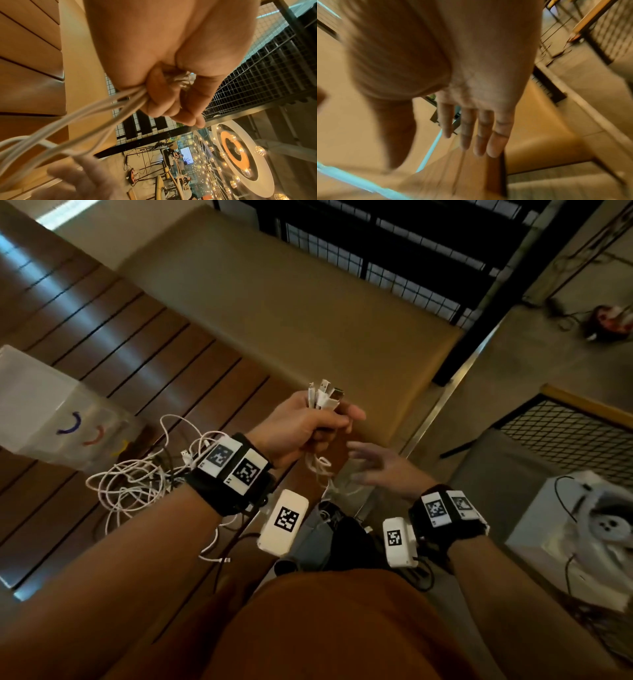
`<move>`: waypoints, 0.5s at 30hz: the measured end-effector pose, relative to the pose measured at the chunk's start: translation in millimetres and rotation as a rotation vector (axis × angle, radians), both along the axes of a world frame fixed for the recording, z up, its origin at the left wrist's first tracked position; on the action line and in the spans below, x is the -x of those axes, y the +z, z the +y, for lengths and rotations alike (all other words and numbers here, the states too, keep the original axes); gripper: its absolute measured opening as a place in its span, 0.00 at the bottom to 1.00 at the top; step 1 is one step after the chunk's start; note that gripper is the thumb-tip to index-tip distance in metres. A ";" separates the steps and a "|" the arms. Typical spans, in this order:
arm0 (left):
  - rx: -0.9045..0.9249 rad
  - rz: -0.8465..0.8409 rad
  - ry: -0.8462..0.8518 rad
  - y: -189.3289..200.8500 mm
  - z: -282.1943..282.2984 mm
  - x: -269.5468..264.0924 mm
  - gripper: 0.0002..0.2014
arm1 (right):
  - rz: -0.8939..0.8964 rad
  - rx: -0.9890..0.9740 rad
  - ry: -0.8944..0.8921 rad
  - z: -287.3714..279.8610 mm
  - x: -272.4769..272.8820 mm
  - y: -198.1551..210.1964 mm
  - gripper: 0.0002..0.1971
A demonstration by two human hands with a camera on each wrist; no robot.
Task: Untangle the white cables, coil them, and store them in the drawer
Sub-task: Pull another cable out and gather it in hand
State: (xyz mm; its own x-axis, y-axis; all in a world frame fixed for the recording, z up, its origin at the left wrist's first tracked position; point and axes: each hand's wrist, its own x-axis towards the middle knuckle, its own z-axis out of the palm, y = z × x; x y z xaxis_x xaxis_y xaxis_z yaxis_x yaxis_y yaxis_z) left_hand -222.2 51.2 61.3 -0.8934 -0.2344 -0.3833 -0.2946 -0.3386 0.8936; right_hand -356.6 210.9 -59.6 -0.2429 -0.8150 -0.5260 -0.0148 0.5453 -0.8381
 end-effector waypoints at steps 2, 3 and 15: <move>-0.014 0.056 0.008 -1.3 5.6 7.2 0.12 | -0.074 0.034 0.205 -9.7 -13.4 16.1 0.38; -0.031 0.089 0.009 -1.2 7.7 10.2 0.12 | -0.060 0.038 0.260 -15.0 -20.6 19.0 0.35; 0.041 0.137 0.005 15.6 -11.2 9.1 0.13 | 0.217 -0.442 0.282 6.4 5.9 -62.6 0.37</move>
State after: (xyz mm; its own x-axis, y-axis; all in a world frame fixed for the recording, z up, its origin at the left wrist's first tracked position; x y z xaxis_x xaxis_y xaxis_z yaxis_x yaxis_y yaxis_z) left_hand -231.3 40.0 76.9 -0.9355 -0.2521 -0.2475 -0.1669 -0.3023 0.9385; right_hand -362.5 217.3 -122.2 -0.1884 -0.5774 -0.7945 -0.3568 0.7939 -0.4924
